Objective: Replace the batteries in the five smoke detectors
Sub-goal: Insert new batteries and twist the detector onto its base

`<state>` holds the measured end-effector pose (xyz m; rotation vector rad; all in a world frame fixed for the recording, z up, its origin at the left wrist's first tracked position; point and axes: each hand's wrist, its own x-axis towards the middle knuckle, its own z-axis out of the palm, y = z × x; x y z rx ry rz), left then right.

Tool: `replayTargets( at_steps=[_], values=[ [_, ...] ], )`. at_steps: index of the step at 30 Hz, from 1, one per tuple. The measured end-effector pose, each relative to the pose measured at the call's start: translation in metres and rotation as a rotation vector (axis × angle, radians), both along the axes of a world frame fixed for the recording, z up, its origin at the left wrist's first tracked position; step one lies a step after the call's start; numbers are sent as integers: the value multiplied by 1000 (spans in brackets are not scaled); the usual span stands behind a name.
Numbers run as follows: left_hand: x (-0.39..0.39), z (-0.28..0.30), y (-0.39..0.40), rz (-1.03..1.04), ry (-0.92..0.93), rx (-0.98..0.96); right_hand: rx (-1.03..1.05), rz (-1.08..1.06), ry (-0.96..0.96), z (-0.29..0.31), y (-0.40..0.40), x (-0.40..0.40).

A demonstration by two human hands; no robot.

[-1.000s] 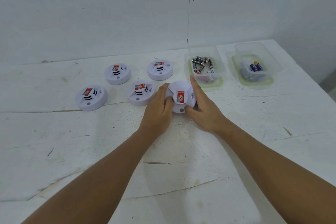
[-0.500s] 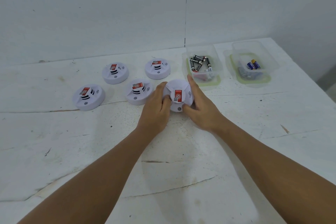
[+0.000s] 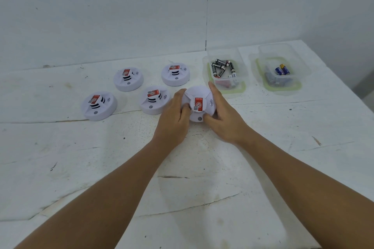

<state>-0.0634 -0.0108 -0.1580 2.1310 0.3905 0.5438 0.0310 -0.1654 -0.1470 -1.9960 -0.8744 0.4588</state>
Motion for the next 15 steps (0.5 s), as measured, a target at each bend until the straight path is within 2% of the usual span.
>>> replayTargets(
  at_steps=[15],
  values=[
    [1,0,1,-6,-12,-3,-12,-11,-18,2,1,-1]
  ],
)
